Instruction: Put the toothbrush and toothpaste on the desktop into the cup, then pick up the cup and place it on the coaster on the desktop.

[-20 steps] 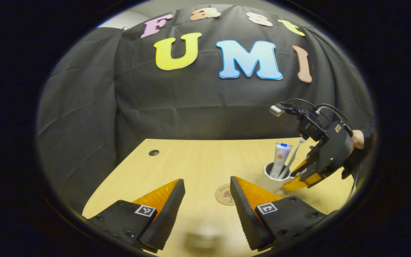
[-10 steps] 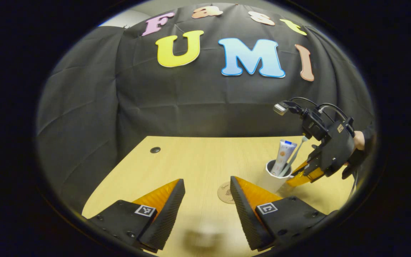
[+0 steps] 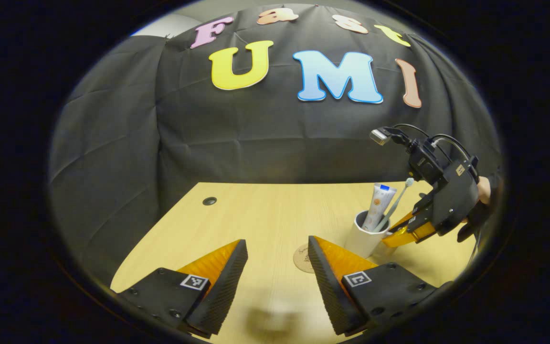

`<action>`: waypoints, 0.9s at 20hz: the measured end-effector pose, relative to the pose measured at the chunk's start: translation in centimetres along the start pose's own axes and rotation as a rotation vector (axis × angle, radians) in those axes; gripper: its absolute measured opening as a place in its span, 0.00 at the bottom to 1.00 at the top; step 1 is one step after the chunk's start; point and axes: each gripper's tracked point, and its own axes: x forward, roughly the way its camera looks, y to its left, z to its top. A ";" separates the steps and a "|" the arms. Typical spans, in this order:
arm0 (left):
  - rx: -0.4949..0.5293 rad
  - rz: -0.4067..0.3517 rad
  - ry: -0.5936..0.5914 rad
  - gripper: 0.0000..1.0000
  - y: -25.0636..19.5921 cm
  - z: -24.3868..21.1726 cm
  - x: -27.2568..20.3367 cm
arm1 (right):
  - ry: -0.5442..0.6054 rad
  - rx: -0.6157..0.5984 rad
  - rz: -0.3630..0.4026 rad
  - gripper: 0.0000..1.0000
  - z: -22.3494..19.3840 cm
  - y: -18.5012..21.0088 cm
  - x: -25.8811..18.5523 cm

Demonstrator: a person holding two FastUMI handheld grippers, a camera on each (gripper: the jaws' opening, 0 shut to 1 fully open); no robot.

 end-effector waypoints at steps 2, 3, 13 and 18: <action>0.002 0.004 -0.001 0.86 0.1 0.0 0.1 | -0.011 0.006 0.001 0.16 0.1 0.1 0.2; 0.003 0.006 0.000 0.88 0.1 -0.1 0.1 | -0.015 0.003 -0.004 0.16 0.2 0.0 0.1; 0.004 0.012 -0.001 0.86 0.3 -0.4 0.1 | -0.083 0.046 0.022 0.16 2.2 1.5 0.0; 0.005 0.020 -0.005 0.86 0.6 -0.4 -0.4 | -0.100 0.030 0.051 0.15 3.4 3.7 0.6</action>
